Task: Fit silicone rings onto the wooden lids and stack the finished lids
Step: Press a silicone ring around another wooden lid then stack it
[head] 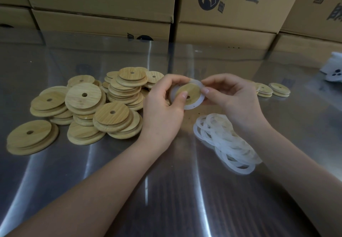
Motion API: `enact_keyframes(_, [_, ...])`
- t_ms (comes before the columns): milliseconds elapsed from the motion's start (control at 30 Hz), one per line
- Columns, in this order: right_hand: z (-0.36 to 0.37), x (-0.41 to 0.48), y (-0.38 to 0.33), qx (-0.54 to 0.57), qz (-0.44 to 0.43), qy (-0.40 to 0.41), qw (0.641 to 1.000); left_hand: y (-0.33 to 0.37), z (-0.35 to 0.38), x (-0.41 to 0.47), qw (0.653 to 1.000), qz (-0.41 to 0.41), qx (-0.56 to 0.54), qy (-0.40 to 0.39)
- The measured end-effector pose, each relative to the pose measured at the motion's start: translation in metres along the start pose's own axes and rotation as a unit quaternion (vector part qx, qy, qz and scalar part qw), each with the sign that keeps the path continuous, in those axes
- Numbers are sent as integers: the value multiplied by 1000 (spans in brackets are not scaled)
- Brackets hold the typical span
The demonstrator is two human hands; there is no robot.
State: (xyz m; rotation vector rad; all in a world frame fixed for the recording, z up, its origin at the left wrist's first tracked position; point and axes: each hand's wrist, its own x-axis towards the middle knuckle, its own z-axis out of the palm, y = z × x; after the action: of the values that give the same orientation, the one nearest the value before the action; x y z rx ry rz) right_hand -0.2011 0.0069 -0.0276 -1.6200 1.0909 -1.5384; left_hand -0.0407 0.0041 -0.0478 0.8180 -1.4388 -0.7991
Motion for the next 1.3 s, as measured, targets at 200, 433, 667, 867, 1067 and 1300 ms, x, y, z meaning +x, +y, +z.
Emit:
enact_keyframes(200, [-2, 1, -2, 4, 10, 3, 1000, 0, 1, 0, 999, -25, -26, 5])
enact_keyframes(433, [-5, 3, -3, -1, 31, -19, 999, 1, 1, -1, 991, -79, -105, 15])
enact_keyframes(667, [-7, 3, -3, -16, 19, -38, 999, 0, 0, -1, 986, -105, -131, 8])
enact_keyframes(867, [-5, 2, -3, -43, 5, -72, 996, -2, -1, 1, 982, -137, -128, -8])
enact_keyframes(1067, [-5, 0, 0, -98, -51, -60, 992, 1, -5, 3, 993, -93, -71, -33])
enact_keyframes(1300, [-3, -2, 2, -155, -110, -50, 980, 3, -4, 3, 999, -45, -5, 7])
